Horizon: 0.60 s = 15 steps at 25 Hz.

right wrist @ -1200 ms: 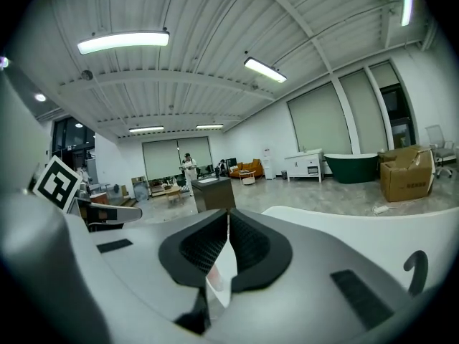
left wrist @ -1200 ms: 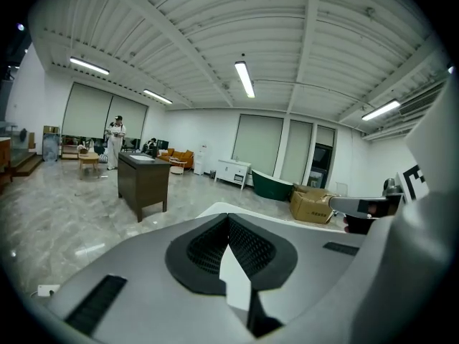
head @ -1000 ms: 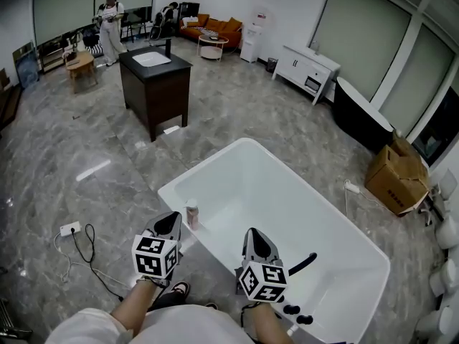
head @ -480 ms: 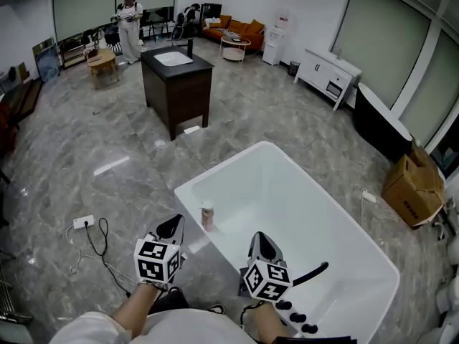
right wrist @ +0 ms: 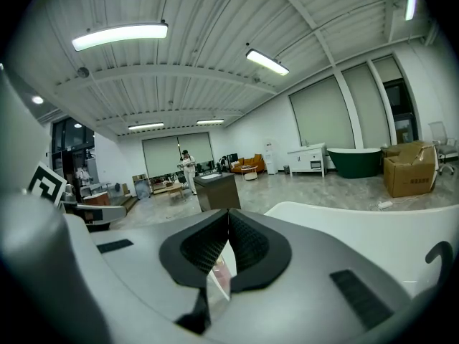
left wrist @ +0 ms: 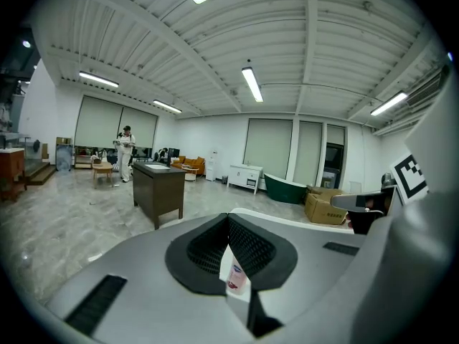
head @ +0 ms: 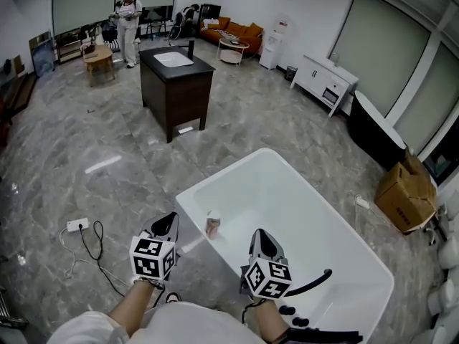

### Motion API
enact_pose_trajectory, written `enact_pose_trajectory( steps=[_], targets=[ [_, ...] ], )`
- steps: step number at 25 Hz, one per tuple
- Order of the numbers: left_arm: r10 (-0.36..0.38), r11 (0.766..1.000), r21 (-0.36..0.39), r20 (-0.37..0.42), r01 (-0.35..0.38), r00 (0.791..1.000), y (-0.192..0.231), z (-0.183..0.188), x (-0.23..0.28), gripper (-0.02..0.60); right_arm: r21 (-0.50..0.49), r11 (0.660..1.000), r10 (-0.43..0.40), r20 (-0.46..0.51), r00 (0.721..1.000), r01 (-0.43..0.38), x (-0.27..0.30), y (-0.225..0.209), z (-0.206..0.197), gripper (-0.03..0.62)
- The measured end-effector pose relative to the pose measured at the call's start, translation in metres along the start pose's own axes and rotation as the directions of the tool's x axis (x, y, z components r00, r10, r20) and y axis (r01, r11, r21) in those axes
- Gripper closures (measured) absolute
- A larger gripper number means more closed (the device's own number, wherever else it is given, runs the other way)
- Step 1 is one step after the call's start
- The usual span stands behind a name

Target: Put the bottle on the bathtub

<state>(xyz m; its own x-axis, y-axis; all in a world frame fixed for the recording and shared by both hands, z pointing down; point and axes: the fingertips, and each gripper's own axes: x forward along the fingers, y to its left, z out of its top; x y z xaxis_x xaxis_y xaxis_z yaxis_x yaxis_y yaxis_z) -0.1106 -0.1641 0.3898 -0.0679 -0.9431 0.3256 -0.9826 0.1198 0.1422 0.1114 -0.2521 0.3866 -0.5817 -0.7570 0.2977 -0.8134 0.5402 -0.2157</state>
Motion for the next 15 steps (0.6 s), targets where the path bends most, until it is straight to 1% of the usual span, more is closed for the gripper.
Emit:
enact_pose_trajectory(
  steps=[3, 7, 9, 12, 15],
  targets=[
    [-0.011, 1.0, -0.01, -0.007, 0.011, 1.0, 0.005, -0.001, 0.003, 0.565, 0.0, 1.0, -0.016, -0.007, 1.0, 0.016, 0.003, 0.005, 0.0, 0.566],
    [-0.018, 1.0, -0.012, -0.002, 0.018, 1.0, 0.01, 0.002, 0.006, 0.566, -0.04, 0.999, -0.023, -0.01, 1.0, 0.023, 0.008, 0.01, 0.003, 0.568],
    [-0.026, 1.0, -0.015, -0.006, 0.026, 1.0, 0.01, 0.002, 0.006, 0.565, -0.032, 0.999, -0.028, -0.009, 1.0, 0.028, 0.01, 0.012, 0.005, 0.566],
    [-0.03, 1.0, 0.0, 0.006, 0.03, 1.0, 0.009, 0.006, 0.005, 0.566, -0.046, 0.999, -0.029, -0.007, 1.0, 0.029, 0.013, 0.014, 0.008, 0.568],
    [-0.027, 1.0, -0.011, 0.018, 0.028, 0.999, 0.01, 0.008, 0.005, 0.565, -0.064, 0.998, -0.023, -0.014, 1.0, 0.022, 0.015, 0.019, 0.008, 0.568]
  ],
)
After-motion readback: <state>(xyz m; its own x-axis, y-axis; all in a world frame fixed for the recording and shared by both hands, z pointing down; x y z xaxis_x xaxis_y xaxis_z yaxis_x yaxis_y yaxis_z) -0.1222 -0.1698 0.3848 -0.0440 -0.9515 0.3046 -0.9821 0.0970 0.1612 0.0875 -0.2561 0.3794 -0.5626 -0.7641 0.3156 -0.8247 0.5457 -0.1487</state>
